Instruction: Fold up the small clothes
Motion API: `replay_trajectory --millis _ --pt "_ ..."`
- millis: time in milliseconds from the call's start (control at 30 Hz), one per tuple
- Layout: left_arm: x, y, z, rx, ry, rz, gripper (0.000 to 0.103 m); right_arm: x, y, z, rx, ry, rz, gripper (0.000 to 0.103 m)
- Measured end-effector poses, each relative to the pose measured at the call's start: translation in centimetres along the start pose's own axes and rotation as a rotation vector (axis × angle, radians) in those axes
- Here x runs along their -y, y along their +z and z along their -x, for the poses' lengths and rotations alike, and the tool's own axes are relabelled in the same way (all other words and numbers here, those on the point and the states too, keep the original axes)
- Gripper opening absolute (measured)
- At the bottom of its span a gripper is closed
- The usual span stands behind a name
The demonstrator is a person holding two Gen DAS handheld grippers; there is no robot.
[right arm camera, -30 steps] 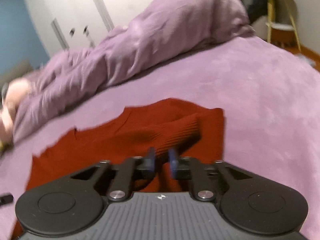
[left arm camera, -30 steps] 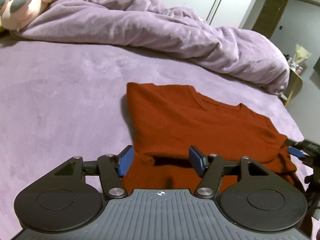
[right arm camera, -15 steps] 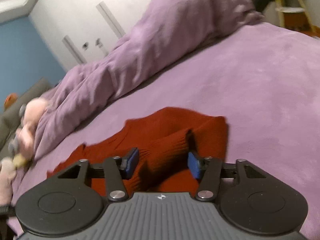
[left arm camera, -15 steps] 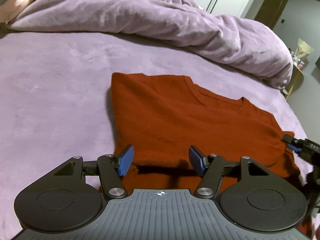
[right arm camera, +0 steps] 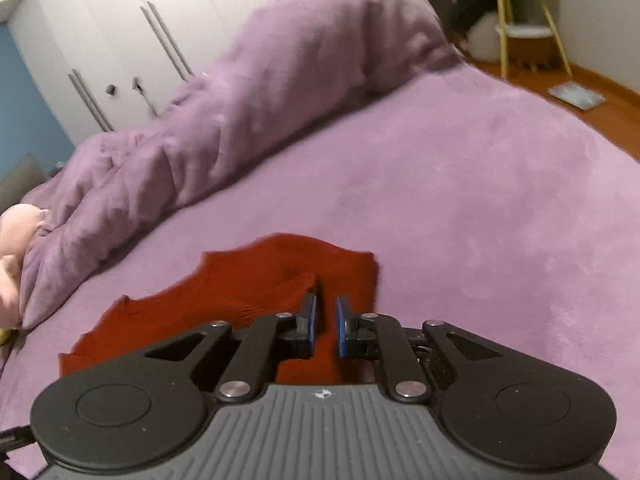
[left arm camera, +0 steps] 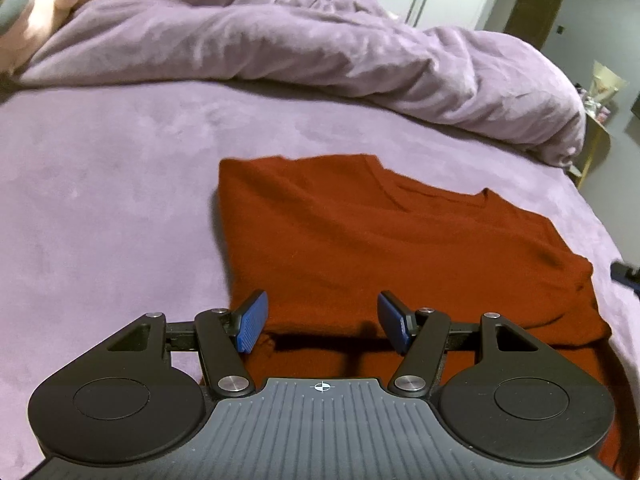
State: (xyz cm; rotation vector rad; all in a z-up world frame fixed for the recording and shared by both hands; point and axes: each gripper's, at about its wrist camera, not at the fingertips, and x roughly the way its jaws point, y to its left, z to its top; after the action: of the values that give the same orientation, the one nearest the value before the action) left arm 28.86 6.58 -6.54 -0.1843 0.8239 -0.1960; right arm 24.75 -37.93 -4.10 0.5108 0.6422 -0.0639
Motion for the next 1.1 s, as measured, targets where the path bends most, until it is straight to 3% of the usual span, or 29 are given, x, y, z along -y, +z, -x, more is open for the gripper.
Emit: replay_trajectory --millis 100,167,300,433,500,600,700,767,833,933,1100 --pt "0.9 0.1 0.0 0.009 0.006 -0.031 0.066 -2.7 -1.1 0.1 -0.013 0.099 0.03 0.018" --pt "1.1 0.2 -0.3 -0.004 -0.005 -0.015 0.066 -4.2 -1.9 -1.4 -0.098 0.138 0.03 0.019" --pt "0.8 0.1 -0.5 -0.01 -0.028 0.023 0.066 -3.5 -4.4 -4.6 -0.256 0.167 -0.164 0.019" --pt "-0.4 -0.1 -1.6 -0.029 0.023 0.023 0.066 -1.8 -6.3 -3.7 -0.191 0.104 -0.204 0.001" --pt "-1.0 -0.4 -2.1 -0.046 0.048 0.027 0.067 -0.5 -6.7 -2.9 -0.152 0.017 -0.227 0.0" --pt "-1.1 -0.9 -2.3 -0.039 0.07 -0.002 0.067 1.3 -7.6 -1.3 -0.116 0.04 -0.282 0.0" --pt "-0.8 -1.3 -2.0 -0.03 0.078 -0.015 0.068 2.3 -7.8 -0.4 -0.106 0.112 -0.348 0.01" --pt "-0.6 -1.4 -1.9 -0.031 0.085 -0.02 0.069 2.5 -7.7 -0.5 -0.104 0.165 -0.415 0.035" --pt "-0.4 -1.4 -1.8 -0.036 0.089 -0.022 0.071 2.0 -7.6 -1.3 -0.09 0.208 -0.467 0.049" --pt "-0.3 -1.3 -1.6 -0.042 0.088 -0.015 0.074 1.9 -7.8 -3.2 -0.089 0.196 -0.563 0.049" --pt "-0.3 -1.4 -1.6 -0.041 0.089 -0.016 0.075 1.9 -7.7 -5.2 -0.124 0.253 -0.746 0.049"
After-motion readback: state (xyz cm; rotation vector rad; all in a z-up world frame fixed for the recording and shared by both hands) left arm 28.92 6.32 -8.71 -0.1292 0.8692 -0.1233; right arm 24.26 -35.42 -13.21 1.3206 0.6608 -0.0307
